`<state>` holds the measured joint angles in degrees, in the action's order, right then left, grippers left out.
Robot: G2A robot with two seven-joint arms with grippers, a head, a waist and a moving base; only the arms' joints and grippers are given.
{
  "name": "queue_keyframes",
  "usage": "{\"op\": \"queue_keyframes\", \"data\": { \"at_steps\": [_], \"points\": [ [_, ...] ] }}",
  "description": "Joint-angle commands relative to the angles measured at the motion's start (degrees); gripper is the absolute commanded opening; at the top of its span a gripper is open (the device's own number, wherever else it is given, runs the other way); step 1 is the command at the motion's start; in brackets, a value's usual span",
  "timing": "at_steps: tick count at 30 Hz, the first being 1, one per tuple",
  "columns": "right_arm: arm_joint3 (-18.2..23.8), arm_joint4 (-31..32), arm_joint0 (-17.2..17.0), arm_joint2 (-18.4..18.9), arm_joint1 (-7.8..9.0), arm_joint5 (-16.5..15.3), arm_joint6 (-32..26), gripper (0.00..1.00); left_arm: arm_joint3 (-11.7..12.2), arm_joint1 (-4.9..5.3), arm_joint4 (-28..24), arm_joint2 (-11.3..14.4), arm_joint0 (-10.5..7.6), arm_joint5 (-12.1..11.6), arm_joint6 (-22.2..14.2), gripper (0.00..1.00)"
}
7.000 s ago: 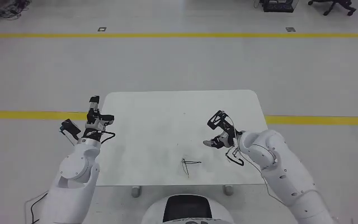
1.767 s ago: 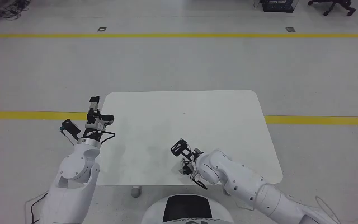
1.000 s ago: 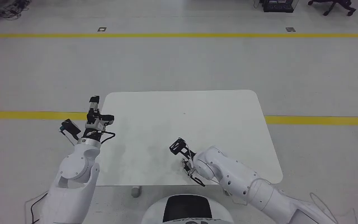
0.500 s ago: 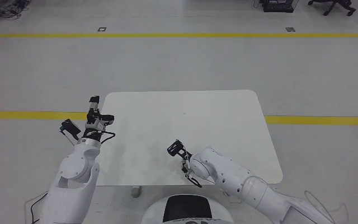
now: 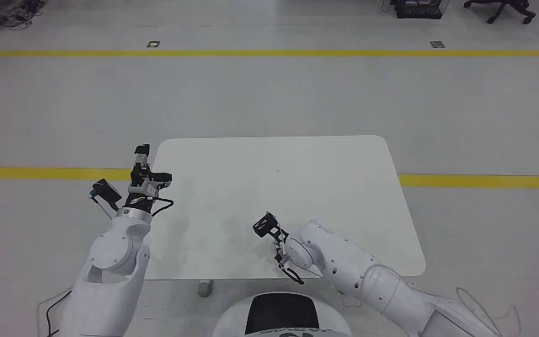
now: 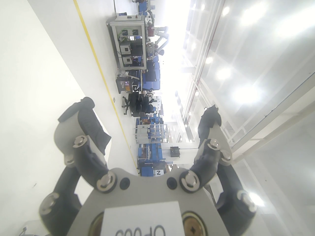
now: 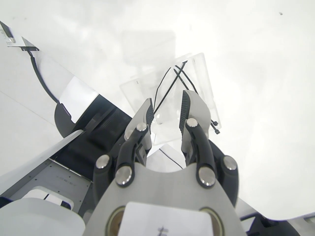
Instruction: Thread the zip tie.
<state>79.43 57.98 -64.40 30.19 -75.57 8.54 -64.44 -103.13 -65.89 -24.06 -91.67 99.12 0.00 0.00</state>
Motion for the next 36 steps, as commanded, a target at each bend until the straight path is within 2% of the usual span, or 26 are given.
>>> {"op": "queue_keyframes", "data": {
  "at_steps": [1,5,17,27,31,36],
  "points": [
    [-0.9,-0.3,0.3,-0.1,-0.3,-0.2,0.0,0.2,0.0,0.0,0.0,0.0,0.0,0.0,0.0,1.0],
    [-2.8,-1.1,1.1,-0.3,-1.04,-0.5,0.3,0.16,0.0,0.0,0.0,0.0,0.0,0.0,0.0,1.0],
    [-6.8,-2.3,2.7,-1.1,-2.98,-1.3,0.6,0.15,0.0,0.0,0.0,0.0,0.0,0.0,0.0,1.0],
    [-9.1,-2.5,3.4,-1.7,-4.33,-1.1,0.1,0.13,0.0,0.0,0.0,0.0,0.0,0.0,0.0,1.0],
    [-10.0,-2.5,3.7,-1.9,-4.79,-1.0,-0.2,0.08,0.0,0.0,0.0,0.0,0.0,0.0,0.0,1.0],
    [-11.0,-2.5,3.9,-1.9,-5.32,-0.9,-0.5,0.09,0.0,0.0,0.0,0.0,0.0,0.0,0.0,1.0]
  ]
}}
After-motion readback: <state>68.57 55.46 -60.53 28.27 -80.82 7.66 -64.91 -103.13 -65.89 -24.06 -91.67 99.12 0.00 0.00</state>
